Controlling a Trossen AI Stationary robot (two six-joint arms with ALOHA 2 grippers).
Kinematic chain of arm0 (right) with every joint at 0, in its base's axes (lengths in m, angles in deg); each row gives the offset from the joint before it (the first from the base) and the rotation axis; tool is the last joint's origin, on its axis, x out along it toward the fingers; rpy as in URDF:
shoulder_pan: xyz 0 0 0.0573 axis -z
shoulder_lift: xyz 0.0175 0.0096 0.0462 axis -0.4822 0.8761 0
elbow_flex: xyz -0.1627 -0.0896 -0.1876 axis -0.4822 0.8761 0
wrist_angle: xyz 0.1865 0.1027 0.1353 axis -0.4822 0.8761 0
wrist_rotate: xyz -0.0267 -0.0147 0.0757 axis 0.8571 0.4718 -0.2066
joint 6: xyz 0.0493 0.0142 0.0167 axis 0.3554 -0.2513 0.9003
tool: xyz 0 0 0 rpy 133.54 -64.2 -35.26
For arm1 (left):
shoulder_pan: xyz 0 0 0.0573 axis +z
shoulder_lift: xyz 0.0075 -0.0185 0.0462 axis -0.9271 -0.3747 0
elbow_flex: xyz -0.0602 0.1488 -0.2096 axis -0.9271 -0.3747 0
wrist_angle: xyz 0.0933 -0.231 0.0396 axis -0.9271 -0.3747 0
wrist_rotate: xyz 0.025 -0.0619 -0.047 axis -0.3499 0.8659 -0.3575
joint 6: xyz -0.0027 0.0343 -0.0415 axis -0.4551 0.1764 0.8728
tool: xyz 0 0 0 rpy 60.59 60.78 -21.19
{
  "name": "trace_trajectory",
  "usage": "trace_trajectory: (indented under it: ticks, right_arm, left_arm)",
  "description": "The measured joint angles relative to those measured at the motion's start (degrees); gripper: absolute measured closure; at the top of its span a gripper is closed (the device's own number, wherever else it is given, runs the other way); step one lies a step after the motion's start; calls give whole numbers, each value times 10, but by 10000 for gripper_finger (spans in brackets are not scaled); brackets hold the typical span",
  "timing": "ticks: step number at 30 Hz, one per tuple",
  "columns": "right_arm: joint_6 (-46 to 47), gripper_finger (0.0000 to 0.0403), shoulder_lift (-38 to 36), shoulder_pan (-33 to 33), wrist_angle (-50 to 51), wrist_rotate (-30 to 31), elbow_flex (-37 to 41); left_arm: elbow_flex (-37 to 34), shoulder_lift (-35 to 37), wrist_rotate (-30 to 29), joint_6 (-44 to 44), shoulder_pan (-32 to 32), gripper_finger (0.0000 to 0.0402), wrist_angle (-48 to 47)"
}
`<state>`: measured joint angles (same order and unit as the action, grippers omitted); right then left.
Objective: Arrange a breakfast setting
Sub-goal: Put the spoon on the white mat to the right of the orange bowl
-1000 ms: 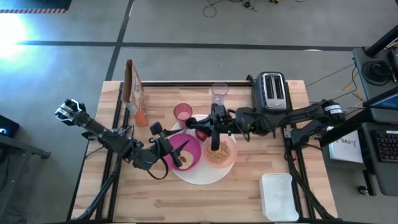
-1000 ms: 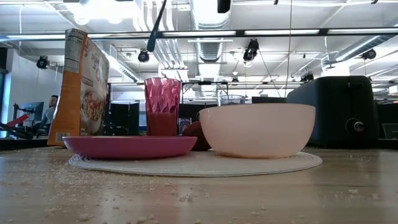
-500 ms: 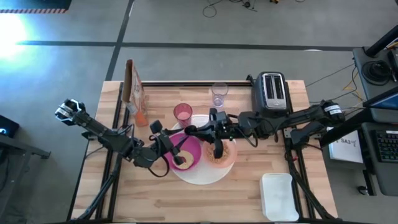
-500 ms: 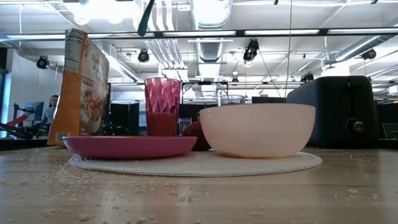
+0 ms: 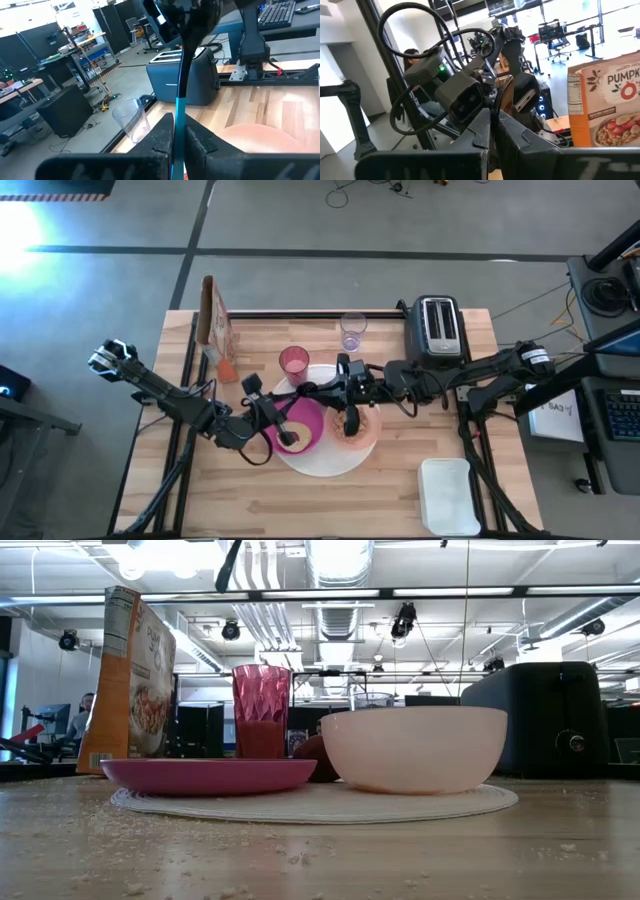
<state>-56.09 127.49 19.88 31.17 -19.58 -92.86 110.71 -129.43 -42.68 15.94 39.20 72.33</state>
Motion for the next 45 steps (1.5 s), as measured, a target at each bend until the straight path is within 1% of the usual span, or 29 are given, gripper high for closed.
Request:
trace_trajectory:
  ticks: [6,10,13,17,24,28,30,32,34,36,39,43,45]
  right_arm:
    - [2,394,-1,-1,9,31,0]
    - [7,393,-1,0,16,34,0]
    - [8,385,-1,-1,25,35,0]
    - [12,355,-1,-1,43,36,0]
    - [10,280,-1,0,55,37,0]
    - [-16,246,-11,0,57,37,0]
    - [-35,235,-19,0,63,37,0]
    - [-58,229,-32,0,92,36,0]
    - [-84,227,-47,0,135,36,0]
    - [-101,229,-61,0,184,36,0]
    - [-128,236,-76,0,235,12,0]
    - [-153,248,-80,-2,234,-55,0]
    - [-168,254,-78,-4,227,-79,0]
  left_arm:
    - [1,0,-3,-8,0,397,-1]
    - [1,0,-2,-8,0,399,-1]
    - [1,0,2,-7,0,399,0]
    - [1,1,8,-7,0,400,1]
    - [1,1,11,-3,0,400,2]
    - [1,1,12,5,0,401,2]
    - [1,1,12,10,0,401,8]
    - [5,1,16,10,0,401,14]
    - [12,3,39,10,0,401,17]
    - [20,6,76,10,0,401,19]
    - [29,11,173,11,0,401,20]
    - [33,19,302,9,2,401,27]
    - [33,20,339,10,3,401,42]
